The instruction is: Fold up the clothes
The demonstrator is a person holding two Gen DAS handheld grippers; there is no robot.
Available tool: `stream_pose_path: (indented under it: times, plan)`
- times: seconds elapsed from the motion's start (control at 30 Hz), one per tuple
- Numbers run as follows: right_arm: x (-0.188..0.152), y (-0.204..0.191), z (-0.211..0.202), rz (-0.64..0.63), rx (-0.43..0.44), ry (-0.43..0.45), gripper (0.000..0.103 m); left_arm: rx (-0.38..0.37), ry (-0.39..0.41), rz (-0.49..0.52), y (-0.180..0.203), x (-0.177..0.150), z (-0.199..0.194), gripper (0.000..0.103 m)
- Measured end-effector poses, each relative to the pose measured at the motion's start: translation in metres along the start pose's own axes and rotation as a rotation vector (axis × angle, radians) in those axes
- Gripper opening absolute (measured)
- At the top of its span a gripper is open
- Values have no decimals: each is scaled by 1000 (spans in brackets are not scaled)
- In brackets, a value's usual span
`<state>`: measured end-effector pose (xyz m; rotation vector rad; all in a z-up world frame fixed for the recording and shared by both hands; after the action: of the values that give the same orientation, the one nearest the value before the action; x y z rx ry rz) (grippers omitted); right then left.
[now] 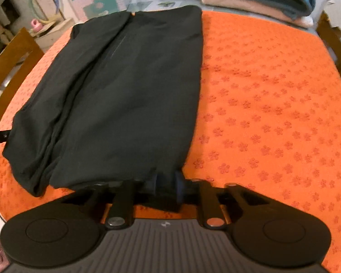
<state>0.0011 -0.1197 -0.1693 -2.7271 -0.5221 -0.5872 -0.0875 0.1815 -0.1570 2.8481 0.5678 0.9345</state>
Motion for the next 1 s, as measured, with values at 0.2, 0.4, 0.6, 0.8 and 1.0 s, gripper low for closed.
stream_pose_path:
  times: [0.2, 0.4, 0.6, 0.8, 1.0]
  plan:
    - [15, -14, -44, -6, 69, 67, 5, 68, 23, -27, -6, 35, -46, 12]
    - [20, -28, -87, -23, 114, 110, 5, 115, -20, -44, -23, 40, -63, 13]
    - [-15, -23, -44, -32, 80, -10, 5, 169, -93, -45, -38, 3, -43, 15]
    - [-26, -22, -21, -115, 3, -64, 12, 210, -124, -55, -54, -30, -35, 22]
    - [-16, -48, -46, -318, -63, 48, 34, 231, -83, -130, -71, -33, -65, 22]
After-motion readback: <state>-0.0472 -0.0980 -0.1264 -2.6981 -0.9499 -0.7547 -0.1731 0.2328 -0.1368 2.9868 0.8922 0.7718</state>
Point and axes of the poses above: each gripper's, at about its wrist camera, not at the fingertips, and z roughly the way its jaws point, y to its right, x to its top, the point moved 6 cm from there along z, roughly the way its jaws point, and after that the axes turned 2 degrees about z, right-handed, at the moved point
